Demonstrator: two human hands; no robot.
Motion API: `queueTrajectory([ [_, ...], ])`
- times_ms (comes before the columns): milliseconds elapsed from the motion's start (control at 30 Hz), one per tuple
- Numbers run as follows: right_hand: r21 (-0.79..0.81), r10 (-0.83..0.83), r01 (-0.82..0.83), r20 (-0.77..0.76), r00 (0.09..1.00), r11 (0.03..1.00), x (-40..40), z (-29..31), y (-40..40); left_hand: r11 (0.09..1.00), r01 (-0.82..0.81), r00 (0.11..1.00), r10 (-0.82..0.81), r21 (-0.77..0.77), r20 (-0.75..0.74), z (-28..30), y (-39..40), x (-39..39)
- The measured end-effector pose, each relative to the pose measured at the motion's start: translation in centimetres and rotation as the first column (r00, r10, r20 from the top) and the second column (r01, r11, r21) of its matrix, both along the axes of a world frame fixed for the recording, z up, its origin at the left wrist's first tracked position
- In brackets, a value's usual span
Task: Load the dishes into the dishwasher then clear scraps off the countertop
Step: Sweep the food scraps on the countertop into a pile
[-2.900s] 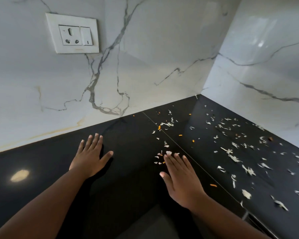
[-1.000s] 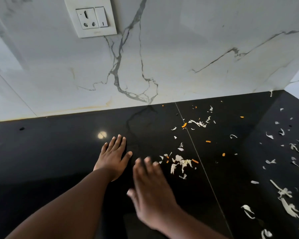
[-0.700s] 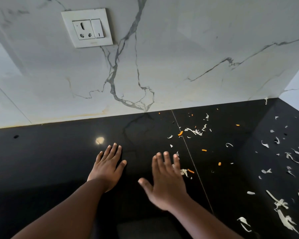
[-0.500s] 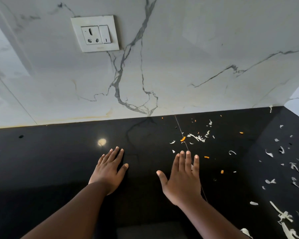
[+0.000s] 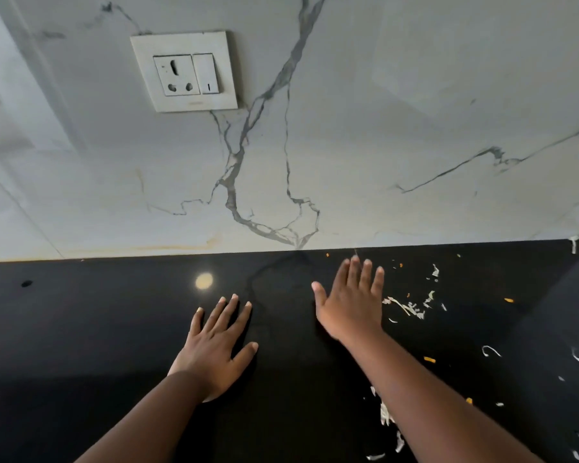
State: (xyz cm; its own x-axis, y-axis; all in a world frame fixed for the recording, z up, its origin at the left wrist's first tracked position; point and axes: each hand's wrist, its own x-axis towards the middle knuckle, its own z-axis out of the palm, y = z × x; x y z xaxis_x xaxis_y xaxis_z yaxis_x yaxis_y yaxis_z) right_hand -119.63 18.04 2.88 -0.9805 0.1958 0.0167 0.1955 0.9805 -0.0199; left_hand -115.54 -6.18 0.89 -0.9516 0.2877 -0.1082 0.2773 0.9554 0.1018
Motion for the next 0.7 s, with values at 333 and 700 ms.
queueTrajectory([
  [333, 0.103, -0.120, 0.098, 0.225, 0.967, 0.990, -5.2, 0.3, -1.2, 0.998, -0.018, 1.000, 0.018, 0.052, 0.011, 0.1, -0.3, -0.1],
  [700, 0.097, 0.153, -0.161, 0.083, 0.985, 0.982, -4.2, 3.5, 2.7, 0.996, -0.028, 0.999, 0.026, 0.090, 0.020, 0.5, 0.0, 0.0],
])
